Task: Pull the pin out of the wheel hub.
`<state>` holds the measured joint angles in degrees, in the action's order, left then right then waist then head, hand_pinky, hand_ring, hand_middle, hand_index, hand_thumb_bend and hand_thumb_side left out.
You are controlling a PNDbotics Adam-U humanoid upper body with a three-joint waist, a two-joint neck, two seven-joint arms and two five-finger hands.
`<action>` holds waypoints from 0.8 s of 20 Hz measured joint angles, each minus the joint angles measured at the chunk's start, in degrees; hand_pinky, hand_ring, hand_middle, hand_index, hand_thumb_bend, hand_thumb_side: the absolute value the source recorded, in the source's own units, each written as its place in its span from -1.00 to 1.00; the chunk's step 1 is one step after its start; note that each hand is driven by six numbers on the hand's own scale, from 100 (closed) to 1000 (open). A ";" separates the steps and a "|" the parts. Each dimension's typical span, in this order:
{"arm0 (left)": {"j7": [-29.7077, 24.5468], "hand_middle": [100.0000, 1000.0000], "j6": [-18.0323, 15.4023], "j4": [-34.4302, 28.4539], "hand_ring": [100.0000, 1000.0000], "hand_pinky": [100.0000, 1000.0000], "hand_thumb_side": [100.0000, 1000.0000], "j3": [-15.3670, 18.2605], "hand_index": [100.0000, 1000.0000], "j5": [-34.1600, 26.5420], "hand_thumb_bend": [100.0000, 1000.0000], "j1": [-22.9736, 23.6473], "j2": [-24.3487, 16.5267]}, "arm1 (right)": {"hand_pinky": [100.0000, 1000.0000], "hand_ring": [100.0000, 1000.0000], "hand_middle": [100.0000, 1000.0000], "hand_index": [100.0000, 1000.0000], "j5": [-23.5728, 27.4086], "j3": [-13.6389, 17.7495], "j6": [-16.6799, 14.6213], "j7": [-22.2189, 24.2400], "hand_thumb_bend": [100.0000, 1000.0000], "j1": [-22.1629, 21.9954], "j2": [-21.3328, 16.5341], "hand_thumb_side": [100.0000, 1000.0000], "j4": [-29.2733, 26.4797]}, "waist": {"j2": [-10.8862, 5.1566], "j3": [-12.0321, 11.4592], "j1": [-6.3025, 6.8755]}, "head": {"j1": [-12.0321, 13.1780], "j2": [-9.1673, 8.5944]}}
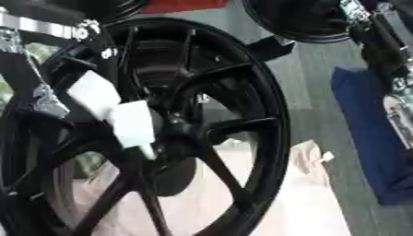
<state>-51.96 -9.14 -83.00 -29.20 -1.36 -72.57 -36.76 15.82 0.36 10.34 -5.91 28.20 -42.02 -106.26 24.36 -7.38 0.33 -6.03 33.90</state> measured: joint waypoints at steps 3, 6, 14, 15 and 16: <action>0.47 -0.64 0.78 -0.28 -0.08 0.14 -1.00 3.08 -0.47 -1.69 -0.58 -0.59 -0.14 | 0.79 0.64 0.46 0.36 0.00 0.01 -0.01 -0.02 -1.00 -0.03 0.00 0.52 0.00 | 0.00 -0.05 -0.03 | 0.00 0.06; 2.23 -0.67 1.52 -0.29 -0.10 0.12 -1.00 6.17 -0.50 -3.28 -0.59 -1.01 -0.71 | 0.79 0.64 0.46 0.37 0.00 0.06 -0.06 -0.07 -1.00 -0.08 0.00 0.52 0.01 | -0.01 -0.10 -0.10 | -0.01 0.11; 9.71 -0.65 2.38 -1.48 -0.08 0.14 -1.00 14.33 -0.49 -6.50 -0.61 0.85 -5.78 | 0.79 0.64 0.46 0.37 0.10 0.73 -0.25 -0.55 -1.00 -1.37 -0.03 0.51 0.16 | -0.18 -1.78 -0.04 | -0.64 0.77; 10.67 -0.65 2.34 -1.49 -0.08 0.14 -1.00 15.67 -0.48 -6.51 -0.61 2.17 -7.11 | 0.79 0.64 0.46 0.37 0.10 1.01 -0.31 -0.77 -1.00 -1.75 -0.08 0.51 0.24 | -0.23 -2.30 -0.02 | -1.03 1.03; 11.64 -0.65 2.23 -1.36 -0.08 0.13 -1.00 17.12 -0.48 -6.54 -0.60 3.62 -8.55 | 0.79 0.64 0.46 0.37 0.10 1.28 -0.44 -1.00 -1.00 -2.12 -0.12 0.50 0.28 | -0.29 -2.78 -0.01 | -1.45 1.32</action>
<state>-40.32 -6.90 -84.36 -12.08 -7.90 -68.95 -45.31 15.92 1.63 9.90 -6.92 26.08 -42.14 -105.98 24.07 -10.16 0.32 -7.49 35.22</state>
